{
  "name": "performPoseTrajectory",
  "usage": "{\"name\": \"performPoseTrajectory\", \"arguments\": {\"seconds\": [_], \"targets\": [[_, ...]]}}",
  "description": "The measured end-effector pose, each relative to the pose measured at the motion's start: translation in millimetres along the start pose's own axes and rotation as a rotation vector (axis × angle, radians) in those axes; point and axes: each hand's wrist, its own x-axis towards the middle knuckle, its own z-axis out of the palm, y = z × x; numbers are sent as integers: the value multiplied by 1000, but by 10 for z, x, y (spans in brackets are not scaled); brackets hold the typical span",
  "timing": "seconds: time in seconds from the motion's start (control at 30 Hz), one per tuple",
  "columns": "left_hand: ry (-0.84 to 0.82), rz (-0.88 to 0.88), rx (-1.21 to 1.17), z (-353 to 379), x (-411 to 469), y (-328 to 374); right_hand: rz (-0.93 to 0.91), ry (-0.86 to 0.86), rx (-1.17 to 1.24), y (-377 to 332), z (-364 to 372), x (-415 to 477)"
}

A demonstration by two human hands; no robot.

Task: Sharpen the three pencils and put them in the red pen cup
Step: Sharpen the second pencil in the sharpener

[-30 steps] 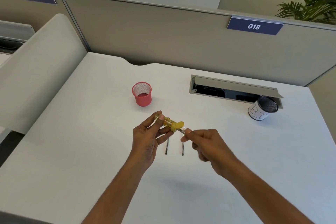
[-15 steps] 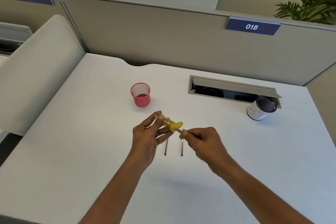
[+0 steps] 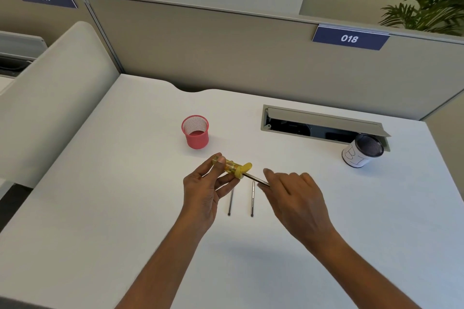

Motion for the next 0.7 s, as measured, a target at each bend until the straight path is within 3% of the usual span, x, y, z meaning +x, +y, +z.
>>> {"name": "performPoseTrajectory", "arguments": {"seconds": [0.17, 0.27, 0.37, 0.47, 0.53, 0.6, 0.63, 0.7], "targets": [[-17, 4, 17, 26, -12, 16, -77, 37, -21, 50, 11, 6], [-21, 20, 26, 36, -15, 29, 24, -63, 157, 35, -39, 33], [-24, 40, 45, 32, 2, 32, 408, -245, 628, -112, -119, 95], [-29, 45, 65, 28, -2, 28, 1070, -506, 1254, -94, -243, 266], [-31, 47, 70, 21, -10, 25, 1363, -673, 1530, -37, -328, 328], [-32, 43, 72, 12, -8, 6, 1364, -699, 1550, -28, -347, 317], [-28, 38, 67, 8, -8, -5, 1262, -661, 1432, -51, -321, 296], [-16, 21, 53, 12, -9, -25, 891, -447, 986, -132, -236, 215]]}}
